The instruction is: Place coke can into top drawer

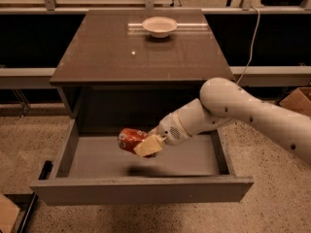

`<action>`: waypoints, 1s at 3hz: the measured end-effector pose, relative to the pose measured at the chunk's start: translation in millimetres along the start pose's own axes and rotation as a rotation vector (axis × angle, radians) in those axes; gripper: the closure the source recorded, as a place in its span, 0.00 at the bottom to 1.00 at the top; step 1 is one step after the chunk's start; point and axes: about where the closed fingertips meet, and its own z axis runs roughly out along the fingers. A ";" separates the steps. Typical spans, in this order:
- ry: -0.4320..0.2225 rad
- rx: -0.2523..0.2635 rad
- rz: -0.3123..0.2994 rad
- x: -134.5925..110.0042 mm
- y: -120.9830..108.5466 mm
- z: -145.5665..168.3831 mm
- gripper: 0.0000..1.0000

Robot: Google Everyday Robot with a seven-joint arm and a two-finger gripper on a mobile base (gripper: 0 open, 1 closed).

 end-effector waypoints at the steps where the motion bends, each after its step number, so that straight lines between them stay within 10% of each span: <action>1: -0.039 0.106 0.085 18.4 -33.0 27.2 1.00; 3: -0.140 0.257 0.114 4.6 -77.0 31.3 0.58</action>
Offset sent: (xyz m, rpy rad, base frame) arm 0.0952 -0.0119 -0.0750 -0.0380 -0.1499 -0.4430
